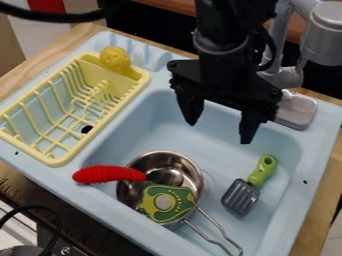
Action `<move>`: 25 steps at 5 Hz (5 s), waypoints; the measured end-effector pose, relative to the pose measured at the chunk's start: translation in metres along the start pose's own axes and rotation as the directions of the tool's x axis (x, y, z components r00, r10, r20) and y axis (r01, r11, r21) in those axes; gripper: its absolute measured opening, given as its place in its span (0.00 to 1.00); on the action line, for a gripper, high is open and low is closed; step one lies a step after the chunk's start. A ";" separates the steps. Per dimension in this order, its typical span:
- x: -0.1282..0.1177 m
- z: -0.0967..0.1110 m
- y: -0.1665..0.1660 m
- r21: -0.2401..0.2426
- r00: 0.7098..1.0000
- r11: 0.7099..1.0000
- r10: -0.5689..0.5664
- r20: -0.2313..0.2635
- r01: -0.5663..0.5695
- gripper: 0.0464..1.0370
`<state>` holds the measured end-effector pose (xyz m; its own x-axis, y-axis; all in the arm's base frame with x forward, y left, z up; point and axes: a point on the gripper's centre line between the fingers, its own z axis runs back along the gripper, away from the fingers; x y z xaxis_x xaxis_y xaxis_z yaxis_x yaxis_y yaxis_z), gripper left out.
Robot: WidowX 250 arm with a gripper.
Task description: Put the red object in the left side of the sink
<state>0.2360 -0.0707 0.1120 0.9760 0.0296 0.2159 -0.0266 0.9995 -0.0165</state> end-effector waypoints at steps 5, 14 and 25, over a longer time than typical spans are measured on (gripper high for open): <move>-0.025 0.004 0.097 -0.038 0.957 0.981 -0.192 -0.219 0.189 0.96; -0.072 -0.039 0.098 -0.088 0.925 0.940 -0.340 -0.172 0.329 0.96; -0.052 0.025 0.116 -0.164 0.994 0.980 -0.112 -0.003 0.110 0.35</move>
<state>0.1766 0.0437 0.1237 0.9734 -0.0828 0.2135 0.1169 0.9813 -0.1526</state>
